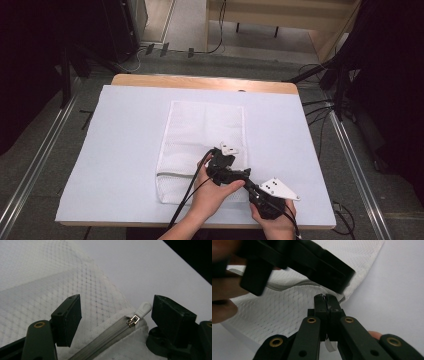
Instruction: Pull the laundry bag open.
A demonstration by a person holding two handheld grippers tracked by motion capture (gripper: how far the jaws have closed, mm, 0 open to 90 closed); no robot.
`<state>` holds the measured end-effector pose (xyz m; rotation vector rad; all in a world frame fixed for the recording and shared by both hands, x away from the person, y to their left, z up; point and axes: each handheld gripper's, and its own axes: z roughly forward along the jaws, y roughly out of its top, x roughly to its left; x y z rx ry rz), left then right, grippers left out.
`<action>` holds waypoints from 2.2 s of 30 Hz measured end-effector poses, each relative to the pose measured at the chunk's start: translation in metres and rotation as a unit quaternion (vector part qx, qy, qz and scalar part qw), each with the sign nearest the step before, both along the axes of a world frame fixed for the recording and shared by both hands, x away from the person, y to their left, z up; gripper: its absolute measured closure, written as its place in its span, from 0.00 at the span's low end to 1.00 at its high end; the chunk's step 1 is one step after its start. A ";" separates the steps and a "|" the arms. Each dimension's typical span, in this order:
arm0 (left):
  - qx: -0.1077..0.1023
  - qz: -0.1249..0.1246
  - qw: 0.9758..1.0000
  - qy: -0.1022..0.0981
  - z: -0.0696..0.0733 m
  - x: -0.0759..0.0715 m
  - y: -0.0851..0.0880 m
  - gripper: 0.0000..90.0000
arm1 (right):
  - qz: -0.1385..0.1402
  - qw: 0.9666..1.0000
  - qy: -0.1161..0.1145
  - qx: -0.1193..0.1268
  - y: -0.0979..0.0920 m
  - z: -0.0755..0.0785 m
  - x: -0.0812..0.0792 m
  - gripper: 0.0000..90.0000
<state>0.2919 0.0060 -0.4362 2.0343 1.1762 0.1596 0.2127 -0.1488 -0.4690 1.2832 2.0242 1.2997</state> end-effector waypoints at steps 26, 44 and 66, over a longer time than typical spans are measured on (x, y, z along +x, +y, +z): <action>-0.092 -0.056 0.993 0.052 0.005 0.010 0.036 0.79 | 0.013 1.000 -0.002 -0.014 0.001 -0.002 0.001 1.00; -0.116 -0.066 0.987 0.087 -0.003 0.016 0.037 0.78 | 0.016 0.999 -0.009 -0.035 0.003 -0.004 0.000 1.00; -0.105 -0.072 0.989 0.082 -0.009 0.011 0.045 0.97 | 0.004 0.999 -0.006 -0.036 0.003 -0.002 0.000 1.00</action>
